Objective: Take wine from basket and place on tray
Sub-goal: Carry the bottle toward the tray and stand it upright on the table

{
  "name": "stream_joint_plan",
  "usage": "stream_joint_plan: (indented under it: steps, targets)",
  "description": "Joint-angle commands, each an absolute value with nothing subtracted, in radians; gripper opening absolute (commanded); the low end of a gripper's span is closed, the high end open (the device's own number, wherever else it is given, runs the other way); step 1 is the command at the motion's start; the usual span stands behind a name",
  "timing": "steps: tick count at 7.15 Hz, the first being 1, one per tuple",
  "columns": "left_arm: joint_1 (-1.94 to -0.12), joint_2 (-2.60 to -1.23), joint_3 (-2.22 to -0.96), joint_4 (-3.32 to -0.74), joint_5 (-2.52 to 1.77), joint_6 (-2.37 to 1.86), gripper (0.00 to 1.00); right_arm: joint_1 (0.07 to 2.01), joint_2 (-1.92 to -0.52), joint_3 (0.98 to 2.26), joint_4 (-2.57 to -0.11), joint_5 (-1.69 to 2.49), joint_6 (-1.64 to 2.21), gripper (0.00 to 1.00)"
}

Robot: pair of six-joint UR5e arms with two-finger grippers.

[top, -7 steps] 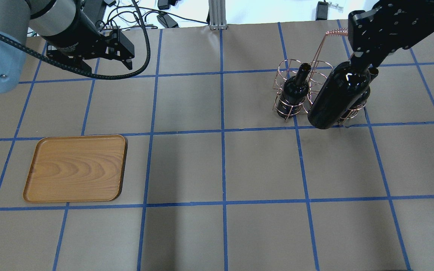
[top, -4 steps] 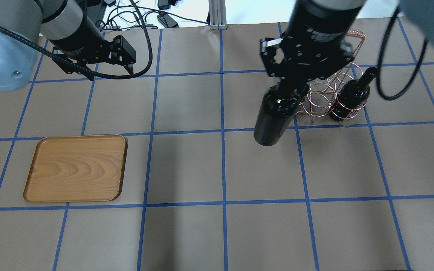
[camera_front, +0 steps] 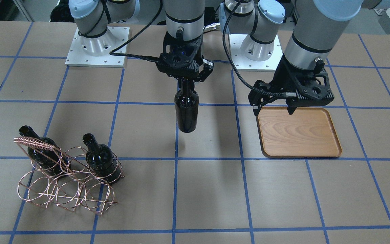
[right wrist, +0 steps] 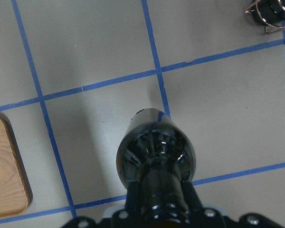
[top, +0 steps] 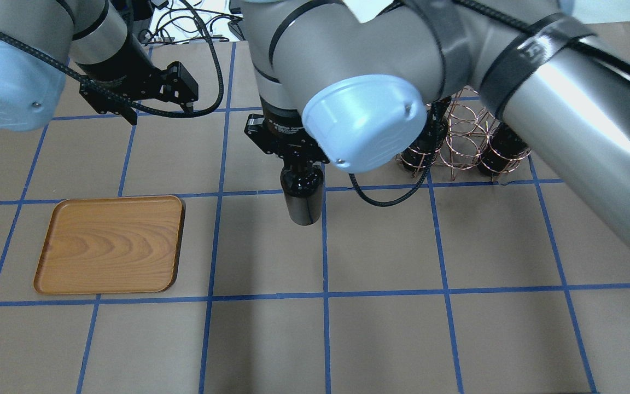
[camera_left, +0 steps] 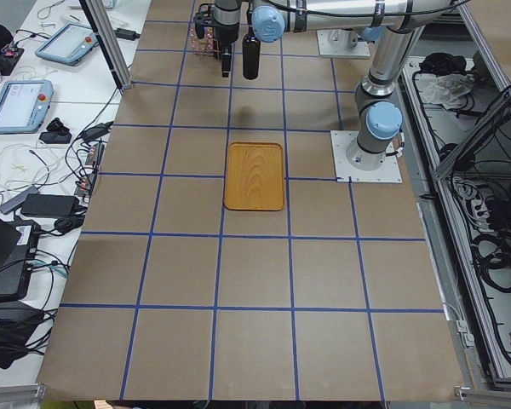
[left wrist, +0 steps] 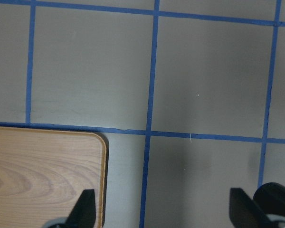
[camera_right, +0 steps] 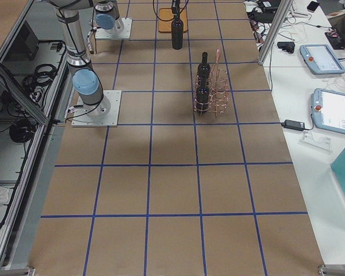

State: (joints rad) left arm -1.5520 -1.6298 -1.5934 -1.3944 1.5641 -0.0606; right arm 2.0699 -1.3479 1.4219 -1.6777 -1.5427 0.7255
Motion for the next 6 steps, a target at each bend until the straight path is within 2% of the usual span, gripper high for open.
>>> stream_joint_plan:
  steps: [1, 4, 6]
  targets:
    - [-1.488, -1.621, -1.594, -1.436, 1.615, 0.085, 1.00, 2.120, -1.290, 1.424, -1.718, -1.560, 0.799, 0.13]
    - [-1.443, -1.608, -1.603, -1.456, 1.605, 0.084, 1.00, 2.126, -1.263, 1.436, -1.749, -1.562, 0.804, 0.13]
    - [-1.448, -1.602, -1.611, -1.470, 1.605, 0.095, 1.00, 2.126, -1.262, 1.503, -1.799, -1.591, 0.796, 0.20]
